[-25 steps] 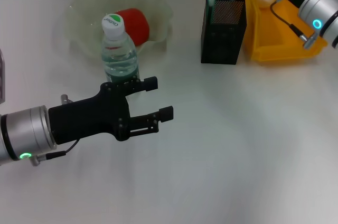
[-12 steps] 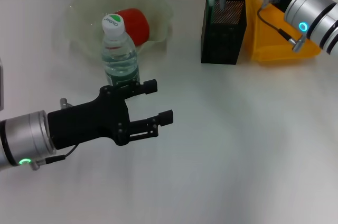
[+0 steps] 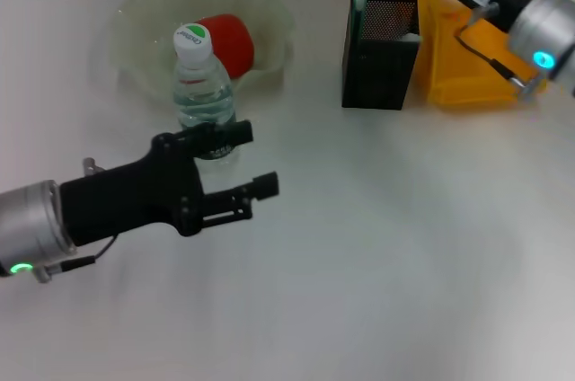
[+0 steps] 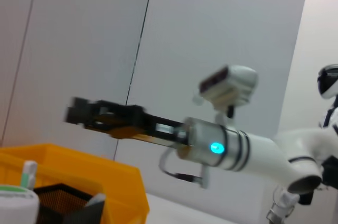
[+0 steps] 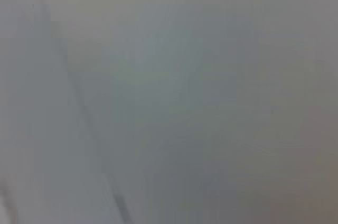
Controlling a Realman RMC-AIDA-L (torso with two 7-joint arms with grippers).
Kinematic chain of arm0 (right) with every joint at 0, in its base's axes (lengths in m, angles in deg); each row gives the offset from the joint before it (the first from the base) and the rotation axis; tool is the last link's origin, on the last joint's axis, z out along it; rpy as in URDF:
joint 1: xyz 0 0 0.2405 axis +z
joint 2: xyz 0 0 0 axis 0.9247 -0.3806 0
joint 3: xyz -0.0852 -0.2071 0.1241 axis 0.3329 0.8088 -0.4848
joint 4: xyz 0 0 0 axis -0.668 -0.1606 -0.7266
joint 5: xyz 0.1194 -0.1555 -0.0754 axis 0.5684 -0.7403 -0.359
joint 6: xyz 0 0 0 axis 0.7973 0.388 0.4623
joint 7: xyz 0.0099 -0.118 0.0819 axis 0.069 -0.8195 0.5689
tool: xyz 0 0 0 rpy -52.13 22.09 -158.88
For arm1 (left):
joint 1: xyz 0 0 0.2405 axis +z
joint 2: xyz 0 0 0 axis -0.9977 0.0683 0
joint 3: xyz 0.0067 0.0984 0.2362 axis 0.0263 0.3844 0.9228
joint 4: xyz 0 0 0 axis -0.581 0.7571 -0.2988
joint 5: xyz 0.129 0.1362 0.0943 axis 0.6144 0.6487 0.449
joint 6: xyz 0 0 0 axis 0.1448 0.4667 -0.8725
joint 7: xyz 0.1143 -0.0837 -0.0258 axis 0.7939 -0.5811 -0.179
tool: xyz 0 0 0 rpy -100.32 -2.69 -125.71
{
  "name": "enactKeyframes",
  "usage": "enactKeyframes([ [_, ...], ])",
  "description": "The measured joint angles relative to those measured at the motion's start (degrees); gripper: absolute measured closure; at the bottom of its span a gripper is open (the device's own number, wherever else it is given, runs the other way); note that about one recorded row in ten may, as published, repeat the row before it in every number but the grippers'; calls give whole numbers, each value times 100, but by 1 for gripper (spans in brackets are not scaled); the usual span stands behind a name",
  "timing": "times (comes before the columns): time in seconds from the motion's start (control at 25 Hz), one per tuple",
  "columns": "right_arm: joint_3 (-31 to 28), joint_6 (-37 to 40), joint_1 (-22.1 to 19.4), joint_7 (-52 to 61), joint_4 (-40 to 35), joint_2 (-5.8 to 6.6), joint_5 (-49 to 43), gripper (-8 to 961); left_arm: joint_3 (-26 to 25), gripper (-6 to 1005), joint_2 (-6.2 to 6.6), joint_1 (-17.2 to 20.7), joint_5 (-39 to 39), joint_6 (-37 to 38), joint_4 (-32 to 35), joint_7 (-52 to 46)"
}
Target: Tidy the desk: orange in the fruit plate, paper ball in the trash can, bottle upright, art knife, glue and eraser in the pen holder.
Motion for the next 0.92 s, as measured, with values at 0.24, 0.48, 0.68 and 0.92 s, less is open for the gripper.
enactKeyframes([
  [0.24, 142, 1768, -1272, 1563, -2029, 189, -1810, 320, -371, 202, 184, 162, 7, 464, -16, -130],
  [0.48, -557, 4129, -1894, 1413, -2676, 389, -3837, 310, -510, 201, 460, 287, 53, 867, -2, -319],
  [0.68, -919, 4546, -1939, 928, -2161, 342, -4394, 310, -495, 202, 593, 327, 229, 990, 15, -450],
  [0.92, -932, 4535, -1905, 795, -2090, 150, -4645, 310, -502, 202, 598, 329, 341, 1014, 27, -459],
])
